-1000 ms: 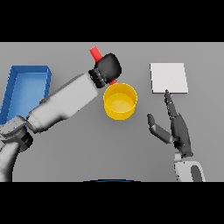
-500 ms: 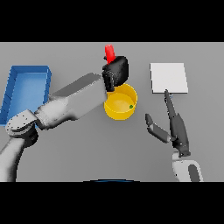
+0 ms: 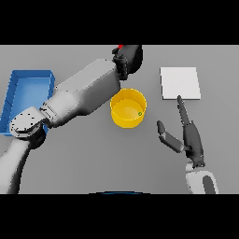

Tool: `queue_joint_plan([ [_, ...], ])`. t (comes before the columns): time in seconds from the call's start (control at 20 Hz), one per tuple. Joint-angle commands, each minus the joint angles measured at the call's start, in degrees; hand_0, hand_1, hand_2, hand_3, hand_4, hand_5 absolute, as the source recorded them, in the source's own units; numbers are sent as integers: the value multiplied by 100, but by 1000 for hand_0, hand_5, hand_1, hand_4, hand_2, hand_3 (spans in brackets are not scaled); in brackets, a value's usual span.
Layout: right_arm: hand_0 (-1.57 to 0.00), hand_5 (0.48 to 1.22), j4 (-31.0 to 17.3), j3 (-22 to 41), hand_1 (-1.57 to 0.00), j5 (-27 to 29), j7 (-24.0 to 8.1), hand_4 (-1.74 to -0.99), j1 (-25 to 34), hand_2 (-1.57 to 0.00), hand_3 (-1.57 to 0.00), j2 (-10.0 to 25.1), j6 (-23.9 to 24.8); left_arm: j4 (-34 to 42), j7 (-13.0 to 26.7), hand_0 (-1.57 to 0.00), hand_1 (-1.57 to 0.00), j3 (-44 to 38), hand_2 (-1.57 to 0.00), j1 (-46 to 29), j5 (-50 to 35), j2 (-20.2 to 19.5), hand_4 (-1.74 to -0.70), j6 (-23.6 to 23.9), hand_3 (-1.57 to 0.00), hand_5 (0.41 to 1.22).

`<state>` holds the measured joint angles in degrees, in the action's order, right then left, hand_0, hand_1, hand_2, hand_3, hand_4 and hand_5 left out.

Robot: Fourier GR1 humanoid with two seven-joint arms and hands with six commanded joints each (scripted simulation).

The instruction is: Pick up the red beaker and tilt it to pour out 1 green nut into yellow bowl. Pick up the yellow bowl and place it on the metallic measuring scale.

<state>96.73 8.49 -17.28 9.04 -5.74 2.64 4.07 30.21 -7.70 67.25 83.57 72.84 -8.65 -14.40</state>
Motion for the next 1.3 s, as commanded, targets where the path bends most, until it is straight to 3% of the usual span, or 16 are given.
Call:
queue_joint_plan([
  [0.0,1,682,26,38,1,-49,-48,-1030,28,1,1,-25,18,-5,-95,-1571,-1571,-149,-1571,171,-136,-103,-1726,-1,-1571,1221],
  [0.05,1,682,66,59,1,-102,-42,-1023,35,1,1,-19,42,-98,-113,-1571,-1571,-301,-1571,260,-277,-213,-1728,49,-1571,1221],
  [0.15,1,680,-48,35,1,-86,-121,-1028,97,1,1,-44,58,-394,-20,-1571,-1571,-626,-1571,532,-539,-332,-1733,71,-1023,1221],
  [0.25,1,676,17,10,1,23,-139,-1009,77,1,1,-28,-16,-675,-162,-1571,-1571,-1057,-1571,732,-952,-573,-1727,223,-1220,1221],
  [0.45,1,672,-44,-3,1,-15,32,-990,76,1,1,11,26,-1371,425,-1571,-1571,-2169,-1571,946,-1983,-932,-1735,117,-1427,1221],
  [0.65,1,668,-92,2,1,119,-77,-1004,186,1,1,-104,-14,-1768,968,-1571,-1571,-3238,-1571,800,-2927,-1537,-1738,531,-1454,1221],
  [0.8,1,659,-180,-24,1,223,-44,-1012,213,1,1,-172,-23,-1854,1141,-1571,-1571,-3875,-1571,257,-3637,-2022,-1740,1052,-1435,1221],
  [0.9,1,655,-235,6,1,111,-39,-1034,230,1,1,-107,-10,-1876,1547,-1571,-1571,-4168,-1571,-78,-3979,-2247,-1740,1297,-1412,1221],
  [1.0,1,653,-253,-8,1,116,-23,-1050,266,1,1,-72,-19,-1791,1710,-1571,-1571,-4586,-1571,-505,-4466,-2524,-1740,1556,-1426,1221],
  [1.1,1,651,-239,-2,1,103,37,-1053,216,1,1,-78,3,-1572,1773,-1571,-1571,-4929,-1571,-972,-4923,-2631,-1741,1845,-1452,1221],
  [1.25,1,651,-152,92,1,-139,-66,-1048,181,1,1,-100,136,-1115,2253,-1571,-1571,-5294,-1571,-1616,-5470,-2643,-1741,2097,-1470,1221],
])
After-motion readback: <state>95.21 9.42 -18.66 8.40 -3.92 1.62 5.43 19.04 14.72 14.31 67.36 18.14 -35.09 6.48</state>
